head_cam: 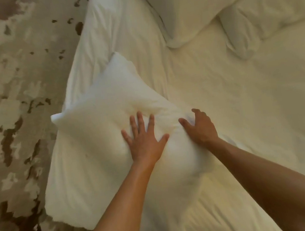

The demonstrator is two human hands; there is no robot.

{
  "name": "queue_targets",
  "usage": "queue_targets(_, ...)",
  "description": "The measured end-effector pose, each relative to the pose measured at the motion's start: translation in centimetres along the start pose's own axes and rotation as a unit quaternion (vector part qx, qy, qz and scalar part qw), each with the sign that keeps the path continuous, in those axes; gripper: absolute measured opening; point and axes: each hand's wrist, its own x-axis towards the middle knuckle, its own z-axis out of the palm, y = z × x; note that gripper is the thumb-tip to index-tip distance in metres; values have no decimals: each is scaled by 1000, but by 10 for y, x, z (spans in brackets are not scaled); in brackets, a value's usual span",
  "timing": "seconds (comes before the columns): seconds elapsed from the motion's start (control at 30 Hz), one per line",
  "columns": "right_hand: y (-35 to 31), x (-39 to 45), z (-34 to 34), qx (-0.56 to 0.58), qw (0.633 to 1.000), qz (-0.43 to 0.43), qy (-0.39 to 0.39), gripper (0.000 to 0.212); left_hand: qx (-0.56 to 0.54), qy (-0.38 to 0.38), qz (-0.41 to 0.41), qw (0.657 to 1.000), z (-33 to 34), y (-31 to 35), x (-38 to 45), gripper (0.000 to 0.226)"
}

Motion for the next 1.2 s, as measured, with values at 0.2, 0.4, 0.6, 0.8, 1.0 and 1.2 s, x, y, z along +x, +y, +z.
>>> queue_targets(0.2,15,17,30,20,996,82,-15,126,8,-6,22,1000,31,-24,7,92)
queue_targets(0.4,16,8,41,72,991,103,-42,119,6,-30,37,999,27,-33,3,92)
queue_targets(0.6,-8,-48,28,53,997,45,39,88,-22,-56,30,998,-17,-47,-23,94)
queue_targets(0.8,-50,-145,-10,133,988,-53,54,53,-142,20,36,989,-94,-61,-72,77)
queue_targets(1.0,-55,-230,-70,131,978,-156,50,56,-147,47,166,974,-148,-47,-112,88)
queue_targets(1.2,17,-297,-142,81,975,-182,102,46,68,11,366,928,-159,21,-144,87)
